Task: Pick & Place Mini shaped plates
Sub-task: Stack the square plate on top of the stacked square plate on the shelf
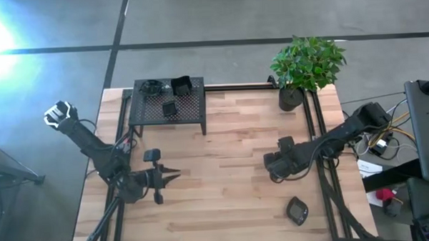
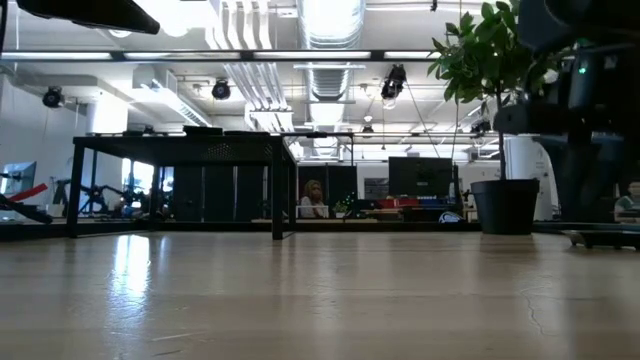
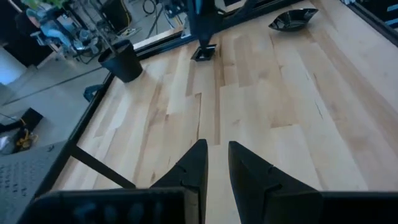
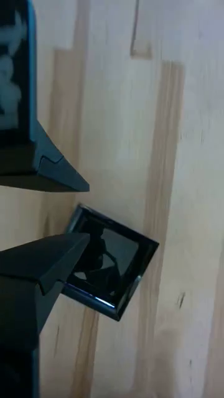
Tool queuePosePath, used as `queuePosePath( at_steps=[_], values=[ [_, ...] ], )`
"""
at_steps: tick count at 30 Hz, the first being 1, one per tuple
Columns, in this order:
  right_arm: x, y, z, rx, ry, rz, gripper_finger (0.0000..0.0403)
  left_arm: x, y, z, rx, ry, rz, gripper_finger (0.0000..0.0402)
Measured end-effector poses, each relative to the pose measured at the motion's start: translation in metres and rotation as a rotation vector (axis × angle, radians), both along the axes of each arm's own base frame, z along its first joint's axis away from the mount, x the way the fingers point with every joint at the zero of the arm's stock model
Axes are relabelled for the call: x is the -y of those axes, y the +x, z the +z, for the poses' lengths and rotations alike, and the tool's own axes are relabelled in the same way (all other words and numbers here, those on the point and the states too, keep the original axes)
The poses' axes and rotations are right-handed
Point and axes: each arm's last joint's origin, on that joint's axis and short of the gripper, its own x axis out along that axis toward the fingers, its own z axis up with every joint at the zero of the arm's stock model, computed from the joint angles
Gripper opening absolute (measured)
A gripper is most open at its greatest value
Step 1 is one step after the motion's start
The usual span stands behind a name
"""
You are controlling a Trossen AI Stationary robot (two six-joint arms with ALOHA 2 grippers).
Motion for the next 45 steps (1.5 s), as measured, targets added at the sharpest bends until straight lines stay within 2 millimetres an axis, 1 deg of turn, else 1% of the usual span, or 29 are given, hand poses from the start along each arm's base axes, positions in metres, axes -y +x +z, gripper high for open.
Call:
queuePosePath(
  at_steps=[4,9,13,15,26,38,45],
  values=[
    [0.009,-0.003,-0.011,-0.022,0.007,-0.001,0.0114,-0.001,0.000,0.000,0.002,0.028,0.006,0.0060],
    [0.015,-0.001,-0.017,-0.013,0.018,0.008,0.0116,-0.001,0.000,0.001,0.010,0.063,0.022,0.0060],
    [0.018,0.002,-0.022,0.023,0.029,0.023,0.0112,-0.002,0.000,0.001,0.012,0.079,0.029,0.0060],
    [0.019,0.001,-0.024,0.014,0.038,0.040,0.0109,-0.002,0.000,0.001,0.008,0.094,0.023,0.0060],
    [0.020,0.001,-0.025,0.000,0.036,0.056,0.0096,-0.002,0.000,0.001,0.003,0.115,0.014,0.0060],
    [0.020,-0.001,-0.028,-0.013,0.051,0.043,0.0091,-0.002,0.000,0.001,0.003,0.114,0.014,0.0060],
    [0.022,-0.008,-0.035,-0.024,0.048,0.007,0.0089,-0.002,0.000,0.002,0.003,0.114,0.013,0.0060]
  ],
)
